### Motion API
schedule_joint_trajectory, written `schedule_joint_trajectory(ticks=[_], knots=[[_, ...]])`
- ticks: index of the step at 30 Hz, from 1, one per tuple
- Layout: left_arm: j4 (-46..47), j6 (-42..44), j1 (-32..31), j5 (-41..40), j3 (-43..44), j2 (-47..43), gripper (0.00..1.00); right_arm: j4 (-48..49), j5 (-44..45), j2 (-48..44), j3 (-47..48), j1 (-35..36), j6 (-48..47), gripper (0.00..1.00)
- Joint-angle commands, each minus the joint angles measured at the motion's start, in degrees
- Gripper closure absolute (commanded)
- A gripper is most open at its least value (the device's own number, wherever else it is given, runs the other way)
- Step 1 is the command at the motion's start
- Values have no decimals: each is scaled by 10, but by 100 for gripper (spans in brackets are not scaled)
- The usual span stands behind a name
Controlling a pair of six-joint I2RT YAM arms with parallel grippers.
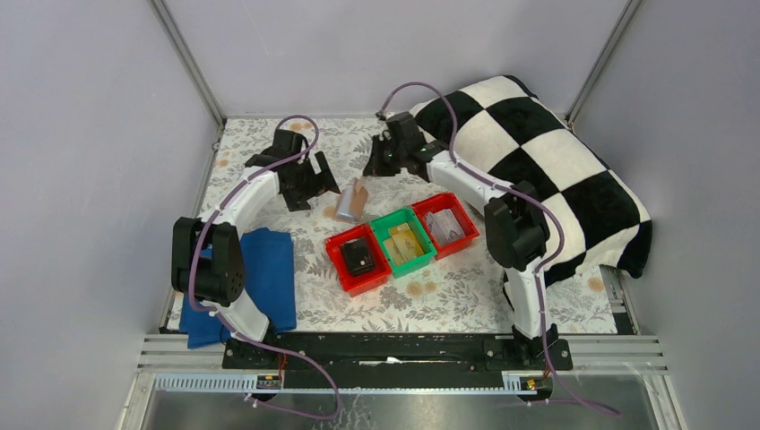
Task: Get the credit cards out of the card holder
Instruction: Open the card holder at the center of the board, then remove the credit card from the card holder.
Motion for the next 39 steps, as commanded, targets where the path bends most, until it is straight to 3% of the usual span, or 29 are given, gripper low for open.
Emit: schedule_joint_trajectory(ticks=[1, 9, 21, 29, 30, 34, 39], knots=[[27, 3, 4, 28, 3, 1, 1, -41, -7, 9, 11, -43, -58, 100], [24, 15, 5, 29, 6, 7, 1, -49, 50, -7, -55, -73, -96, 100], [24, 12, 4, 42, 16, 15, 1, -116, 166, 101, 28, -97, -110, 100], [25, 12, 4, 53, 28, 25, 1, -127, 203, 97, 18, -101, -121, 100], [25, 12, 4, 55, 30, 26, 1, -127, 202, 89, 15, -101, -120, 99], [27, 14, 3, 57, 38, 25, 1, -121, 186, 56, 2, -101, -110, 72], [27, 16, 3, 57, 43, 20, 1, -105, 146, 16, -4, -101, -88, 65]])
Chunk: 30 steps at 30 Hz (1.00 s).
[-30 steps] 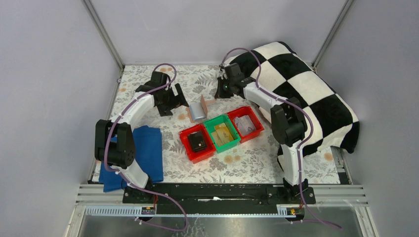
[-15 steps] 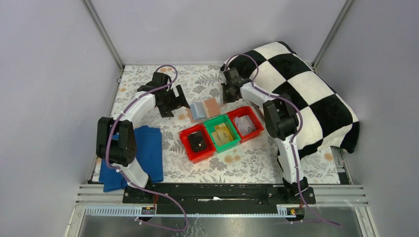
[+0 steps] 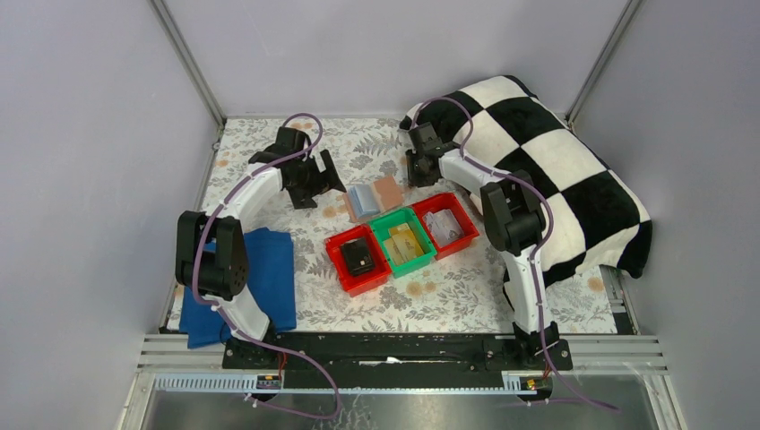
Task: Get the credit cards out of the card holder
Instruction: Remove the credit card from the card holder.
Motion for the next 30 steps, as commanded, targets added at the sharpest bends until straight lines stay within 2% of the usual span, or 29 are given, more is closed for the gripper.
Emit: schedule_joint_trajectory(ticks=[1, 3, 10, 12, 22, 30], knots=[[19, 8, 1, 10, 25, -6, 1, 5, -31, -75, 2, -3, 20, 62], [20, 6, 1, 10, 24, -6, 1, 11, -57, -84, 6, -3, 28, 56], [26, -4, 1, 18, 21, -1, 1, 22, -94, -99, 15, 2, 44, 49], [30, -6, 1, 21, 20, 2, 1, 27, -105, -103, 15, 6, 46, 42], [55, -18, 1, 41, 27, 28, 2, 21, -190, -84, 43, 37, 35, 24], [59, -19, 1, 54, 46, 50, 5, 9, -189, -33, 53, 50, 33, 23]])
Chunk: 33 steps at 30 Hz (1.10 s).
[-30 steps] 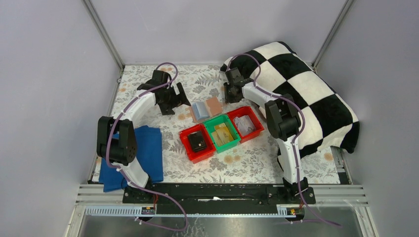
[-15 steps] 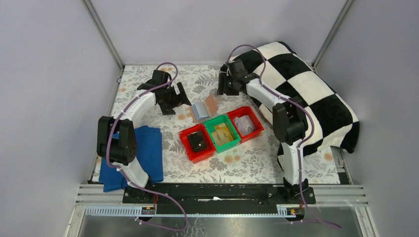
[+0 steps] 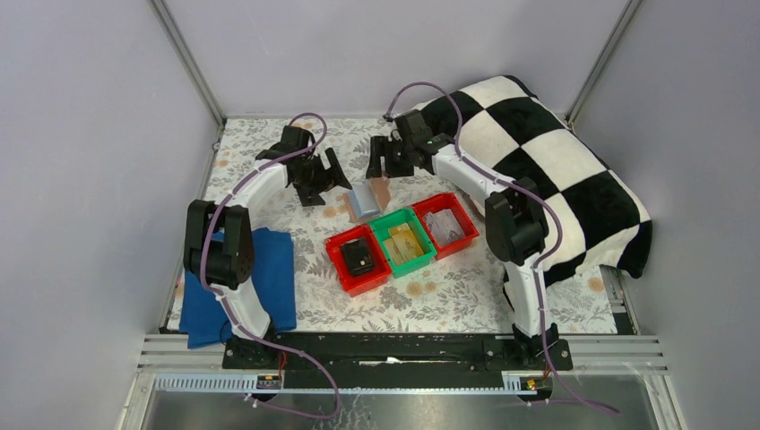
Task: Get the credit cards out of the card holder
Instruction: Remove the credit card from the card holder.
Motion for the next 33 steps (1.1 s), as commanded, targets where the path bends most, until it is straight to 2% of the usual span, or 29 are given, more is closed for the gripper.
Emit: schedule_joint_trajectory(ticks=[1, 7, 14, 20, 21, 28, 33], knots=[[28, -4, 1, 17, 24, 1, 6, -7, -3, 38, 14, 4, -10, 24], [30, -2, 2, 9, 7, -10, 5, -4, 0, 64, 13, 2, -17, 25], [32, 1, 5, 8, 0, -13, 5, 26, -57, 88, 7, 2, 21, 46], [27, 19, 25, 20, -1, -18, 4, 67, -96, 81, -3, 2, 59, 80], [23, 19, 42, 28, -3, -17, 4, 86, -115, 84, 1, 2, 81, 99], [15, 30, 76, 24, -3, -25, 4, 237, -195, 95, -20, 3, 241, 100], [7, 37, 81, 27, -4, -12, 5, 274, -199, 103, -27, 8, 297, 100]])
